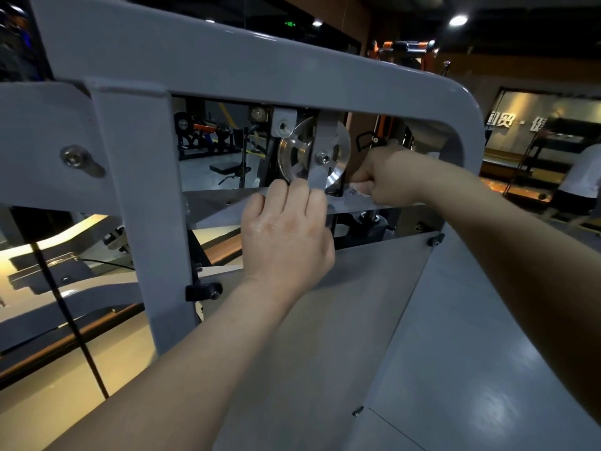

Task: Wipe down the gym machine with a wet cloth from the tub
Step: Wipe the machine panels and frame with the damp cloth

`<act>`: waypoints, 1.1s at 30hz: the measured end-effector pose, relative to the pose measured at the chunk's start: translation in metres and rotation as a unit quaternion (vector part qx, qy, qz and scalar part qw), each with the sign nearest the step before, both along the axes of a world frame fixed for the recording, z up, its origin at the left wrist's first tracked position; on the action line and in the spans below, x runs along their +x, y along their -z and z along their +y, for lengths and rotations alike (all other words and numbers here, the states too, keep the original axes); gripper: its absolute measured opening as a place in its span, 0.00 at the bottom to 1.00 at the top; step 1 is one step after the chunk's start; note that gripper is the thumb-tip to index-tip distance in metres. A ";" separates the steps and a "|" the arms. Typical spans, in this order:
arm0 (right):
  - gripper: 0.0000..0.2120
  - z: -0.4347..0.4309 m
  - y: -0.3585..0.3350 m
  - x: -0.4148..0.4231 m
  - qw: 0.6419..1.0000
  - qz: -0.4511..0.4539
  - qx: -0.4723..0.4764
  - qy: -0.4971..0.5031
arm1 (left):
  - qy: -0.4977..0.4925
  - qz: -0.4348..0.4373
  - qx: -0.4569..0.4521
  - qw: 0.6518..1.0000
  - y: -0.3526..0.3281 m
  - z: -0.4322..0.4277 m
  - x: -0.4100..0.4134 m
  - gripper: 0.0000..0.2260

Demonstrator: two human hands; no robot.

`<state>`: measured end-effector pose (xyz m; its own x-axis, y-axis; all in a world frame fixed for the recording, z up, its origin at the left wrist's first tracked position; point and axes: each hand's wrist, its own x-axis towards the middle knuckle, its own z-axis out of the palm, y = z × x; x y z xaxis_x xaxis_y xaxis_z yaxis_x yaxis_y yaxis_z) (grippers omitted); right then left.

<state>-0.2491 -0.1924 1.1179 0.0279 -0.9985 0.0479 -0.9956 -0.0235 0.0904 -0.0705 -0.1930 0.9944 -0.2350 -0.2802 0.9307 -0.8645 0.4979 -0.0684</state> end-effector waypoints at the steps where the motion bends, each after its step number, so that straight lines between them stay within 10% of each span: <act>1: 0.13 -0.010 0.001 0.003 1.000 0.014 0.004 0.017 | -0.001 -0.004 0.003 1.000 0.000 0.000 0.000 0.05; 33: 0.19 -0.020 0.008 -0.003 0.999 -0.023 -0.021 0.028 | -0.001 -0.026 0.041 0.999 -0.004 0.007 0.003 0.04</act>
